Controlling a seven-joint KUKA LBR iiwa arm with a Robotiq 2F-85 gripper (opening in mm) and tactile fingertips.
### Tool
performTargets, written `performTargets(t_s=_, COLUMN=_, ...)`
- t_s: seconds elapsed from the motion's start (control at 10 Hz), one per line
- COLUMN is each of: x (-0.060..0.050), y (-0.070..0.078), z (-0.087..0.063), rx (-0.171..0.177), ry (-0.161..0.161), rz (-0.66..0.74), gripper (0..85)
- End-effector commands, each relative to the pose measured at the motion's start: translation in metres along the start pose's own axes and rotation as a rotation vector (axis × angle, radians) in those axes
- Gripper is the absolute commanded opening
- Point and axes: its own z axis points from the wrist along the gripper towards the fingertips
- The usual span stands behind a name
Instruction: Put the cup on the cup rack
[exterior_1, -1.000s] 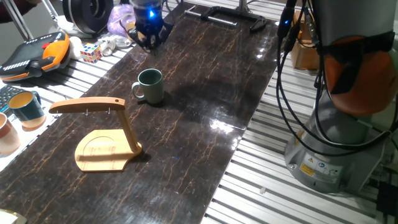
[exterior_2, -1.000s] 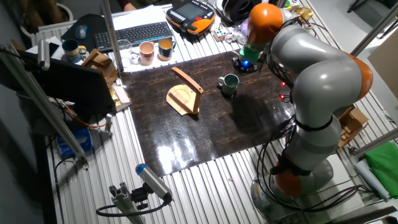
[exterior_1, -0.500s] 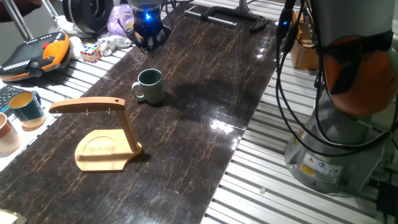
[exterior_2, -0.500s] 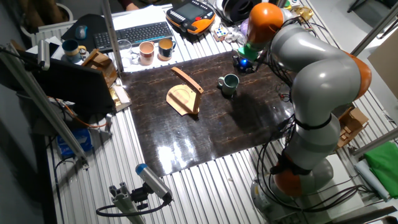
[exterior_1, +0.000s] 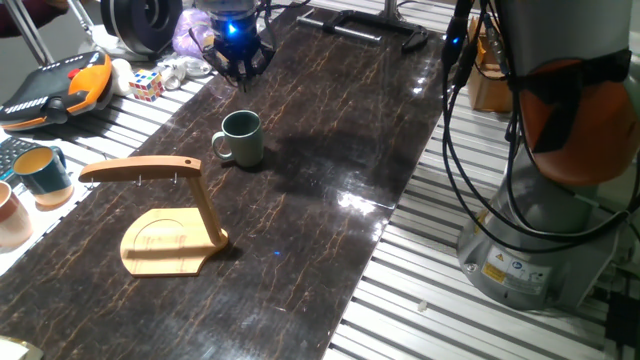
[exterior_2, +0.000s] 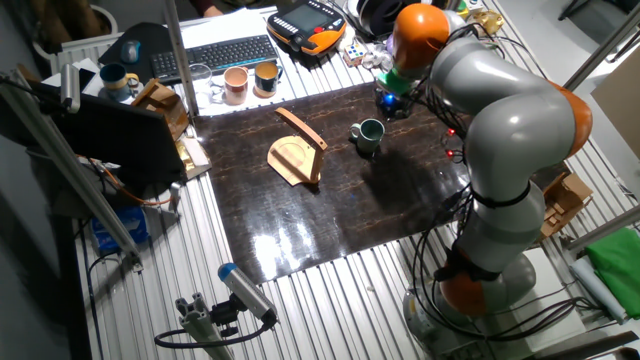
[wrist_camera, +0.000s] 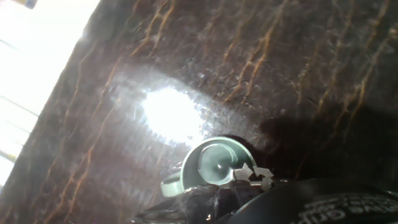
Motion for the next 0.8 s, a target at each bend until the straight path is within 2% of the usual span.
performTargets(t_s=0.0, x=0.0002, y=0.0001, z=-0.0001, rx=0.017, ry=-0.015, rz=0.607, gripper=0.7)
performTargets(t_s=0.2, x=0.0002, y=0.0001, z=-0.0001, rx=0.005, ry=-0.016, rz=0.61, gripper=0.7)
performTargets(t_s=0.5, x=0.0002, y=0.0001, z=-0.0001, rx=0.013, ry=-0.041, rz=0.65, gripper=0.7)
performTargets(t_s=0.7, x=0.0002, y=0.0001, z=-0.0001, rx=0.031, ry=0.016, rz=0.75, gripper=0.7)
